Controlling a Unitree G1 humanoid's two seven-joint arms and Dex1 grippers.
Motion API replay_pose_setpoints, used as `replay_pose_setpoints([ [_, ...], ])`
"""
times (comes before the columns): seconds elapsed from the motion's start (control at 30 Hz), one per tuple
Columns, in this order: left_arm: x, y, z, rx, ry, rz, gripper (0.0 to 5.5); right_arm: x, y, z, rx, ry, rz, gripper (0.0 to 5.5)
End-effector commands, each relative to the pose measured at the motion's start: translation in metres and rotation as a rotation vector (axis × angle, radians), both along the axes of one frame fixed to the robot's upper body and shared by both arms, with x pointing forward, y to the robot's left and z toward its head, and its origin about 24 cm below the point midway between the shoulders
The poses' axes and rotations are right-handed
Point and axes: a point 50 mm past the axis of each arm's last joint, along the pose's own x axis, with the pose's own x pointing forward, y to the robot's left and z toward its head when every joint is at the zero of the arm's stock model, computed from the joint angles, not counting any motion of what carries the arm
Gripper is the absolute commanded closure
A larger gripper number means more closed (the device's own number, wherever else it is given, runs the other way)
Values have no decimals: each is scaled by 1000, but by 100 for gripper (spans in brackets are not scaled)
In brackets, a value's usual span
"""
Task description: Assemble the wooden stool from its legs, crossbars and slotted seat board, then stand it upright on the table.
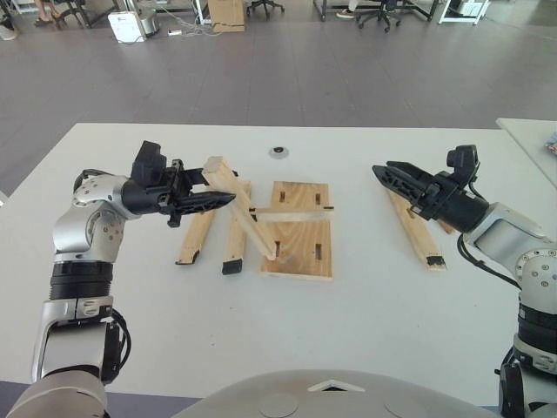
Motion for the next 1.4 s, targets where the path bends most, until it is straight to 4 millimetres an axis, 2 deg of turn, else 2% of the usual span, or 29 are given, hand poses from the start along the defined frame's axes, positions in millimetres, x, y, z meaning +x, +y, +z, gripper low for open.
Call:
replay_pose_setpoints([
  [0.03, 4, -5, 5, 26, -41, -17, 344, 3, 2, 3, -3, -10, 9, 225],
  [0.37, 7, -9, -4, 67, -46, -41, 344, 3, 2, 2, -2, -9, 1, 225],
  [0.63, 22, -18, -29, 133, 29, -62, 344, 3, 6, 0, 11, 0, 7, 225],
  [0.73, 12, -17, -41, 166, 81, -90, 344, 1, 6, -1, 12, 6, 4, 225],
  [0.83, -9, -16, -64, 180, 153, -115, 344, 1, 6, -2, 14, 10, -2, 225],
  [0.93, -23, -8, -86, 190, 215, -72, 344, 1, 6, -2, 17, 9, -5, 225],
  [1.03, -29, 3, -101, 221, 355, -40, 344, 2, 6, -2, 17, 11, -7, 225],
  [1.13, -27, 6, -104, 280, 473, -75, 344, 4, 6, -3, 16, 13, -10, 225],
  [1.27, -10, -13, -92, 372, 457, -163, 344, 6, 8, -3, 20, 15, -11, 225],
  [1.4, -6, -30, -85, 470, 410, -245, 344, 4, 8, -6, 28, 22, -26, 225],
])
